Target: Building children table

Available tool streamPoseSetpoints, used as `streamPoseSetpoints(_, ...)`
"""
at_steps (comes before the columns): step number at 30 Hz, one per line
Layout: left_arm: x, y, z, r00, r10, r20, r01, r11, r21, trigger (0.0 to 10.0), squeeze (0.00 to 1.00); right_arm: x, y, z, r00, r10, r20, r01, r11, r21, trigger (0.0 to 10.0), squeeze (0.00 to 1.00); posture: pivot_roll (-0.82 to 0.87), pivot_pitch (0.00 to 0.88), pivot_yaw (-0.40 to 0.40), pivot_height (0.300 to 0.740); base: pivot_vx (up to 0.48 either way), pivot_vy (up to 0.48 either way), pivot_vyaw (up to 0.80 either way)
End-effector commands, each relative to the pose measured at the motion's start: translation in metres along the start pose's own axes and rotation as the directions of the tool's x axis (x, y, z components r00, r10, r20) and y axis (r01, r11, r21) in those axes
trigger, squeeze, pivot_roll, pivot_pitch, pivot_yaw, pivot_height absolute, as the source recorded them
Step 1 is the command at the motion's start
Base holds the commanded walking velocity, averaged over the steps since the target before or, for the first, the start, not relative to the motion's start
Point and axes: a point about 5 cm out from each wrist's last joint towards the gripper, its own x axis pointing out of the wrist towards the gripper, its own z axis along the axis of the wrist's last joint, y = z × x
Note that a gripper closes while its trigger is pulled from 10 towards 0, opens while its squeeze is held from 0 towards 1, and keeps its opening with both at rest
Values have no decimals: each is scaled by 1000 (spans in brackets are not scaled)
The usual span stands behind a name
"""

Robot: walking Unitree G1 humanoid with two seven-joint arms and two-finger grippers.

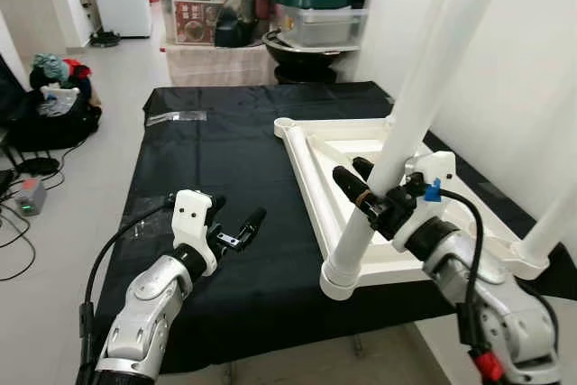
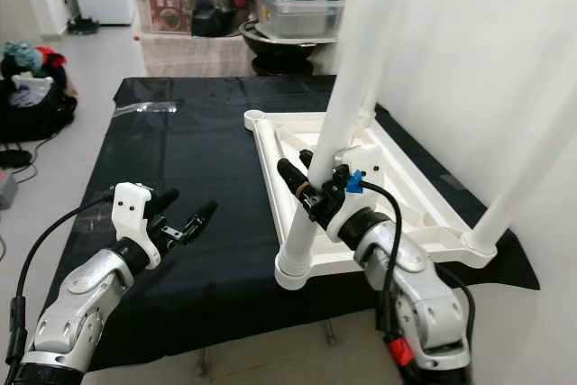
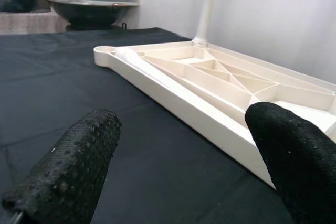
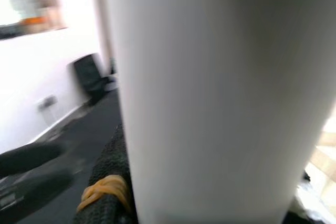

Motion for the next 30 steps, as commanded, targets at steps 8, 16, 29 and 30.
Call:
streamPoseSetpoints(8,0,0,-5,1000,17,-26,-17,1000,-2,10000,0,-21,-32,-86,804,-380,-457,400,915,-58,10000,0,41,0,-74,740,0,0,0)
streamPoseSetpoints(16,0,-1,-7,999,26,-32,-26,1000,1,10000,0,-21,-31,-87,737,-481,-475,451,873,-185,10000,0,37,0,-82,740,0,0,0)
streamPoseSetpoints(29,0,0,-9,998,43,-43,-43,999,1,10000,0,-31,-46,-88,580,-695,-426,693,695,-191,10000,0,36,0,-89,740,0,0,0)
streamPoseSetpoints(30,0,0,-9,998,43,-43,-43,999,1,10000,0,-31,-46,-88,580,-695,-426,693,695,-191,10000,0,36,0,-89,740,0,0,0)
